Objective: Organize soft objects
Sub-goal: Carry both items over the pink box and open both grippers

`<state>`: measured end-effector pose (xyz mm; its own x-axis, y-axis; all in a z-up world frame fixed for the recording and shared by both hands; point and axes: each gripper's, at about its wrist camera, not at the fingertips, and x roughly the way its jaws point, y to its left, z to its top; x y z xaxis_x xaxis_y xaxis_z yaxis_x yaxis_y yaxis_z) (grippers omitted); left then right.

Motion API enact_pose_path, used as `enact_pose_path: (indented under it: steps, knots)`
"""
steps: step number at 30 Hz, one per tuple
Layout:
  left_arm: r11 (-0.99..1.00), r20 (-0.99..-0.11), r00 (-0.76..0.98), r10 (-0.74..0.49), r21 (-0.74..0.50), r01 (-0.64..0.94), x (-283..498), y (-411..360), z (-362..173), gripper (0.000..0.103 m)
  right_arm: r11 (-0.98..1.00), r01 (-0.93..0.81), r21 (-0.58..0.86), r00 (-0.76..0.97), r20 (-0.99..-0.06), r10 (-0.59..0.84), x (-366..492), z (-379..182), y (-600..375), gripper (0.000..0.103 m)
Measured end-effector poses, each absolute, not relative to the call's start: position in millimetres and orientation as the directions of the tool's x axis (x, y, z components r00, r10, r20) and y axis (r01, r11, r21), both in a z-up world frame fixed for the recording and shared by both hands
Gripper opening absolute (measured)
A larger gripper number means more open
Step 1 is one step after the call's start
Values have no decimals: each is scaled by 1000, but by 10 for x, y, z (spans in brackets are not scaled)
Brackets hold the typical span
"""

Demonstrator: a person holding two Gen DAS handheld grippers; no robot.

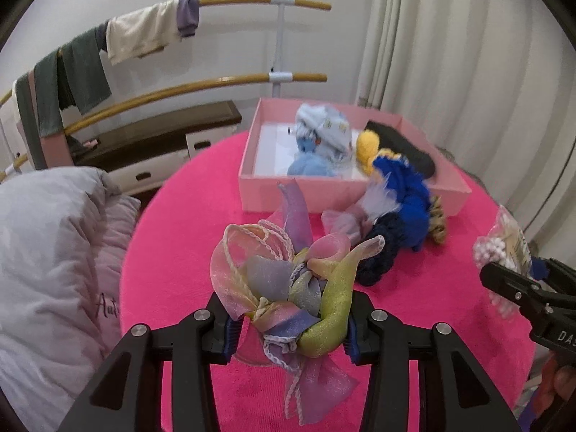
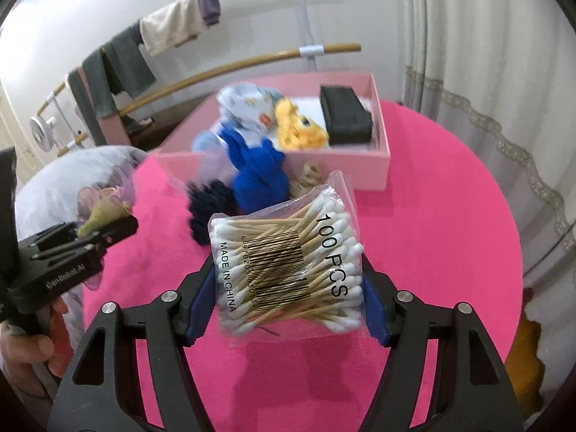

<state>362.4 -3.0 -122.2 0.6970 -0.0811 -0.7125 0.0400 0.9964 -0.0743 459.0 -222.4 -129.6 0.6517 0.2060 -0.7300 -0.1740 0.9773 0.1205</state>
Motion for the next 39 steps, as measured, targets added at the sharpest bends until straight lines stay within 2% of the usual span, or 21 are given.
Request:
enact_pose_path:
  steps: [11, 19, 30, 39]
  knots:
    - [997, -641, 764, -77, -70, 42, 3181, 15, -670, 41, 968, -217, 129, 711, -658, 247, 4539, -885, -2077, 66]
    - [996, -608, 791, -74, -79, 33, 3141, 140, -436, 41, 965, -235, 120, 738, -624, 257, 4650, -677, -2044, 66]
    - [997, -559, 826, -71, -73, 37, 3616, 159, -196, 41, 971, -214, 102, 784, -575, 233, 5136, -338, -2145, 66]
    - [994, -562, 821, -104, -89, 65, 4499, 167, -180, 42, 969, -223, 110, 781, -574, 245, 5753, -264, -2116, 66]
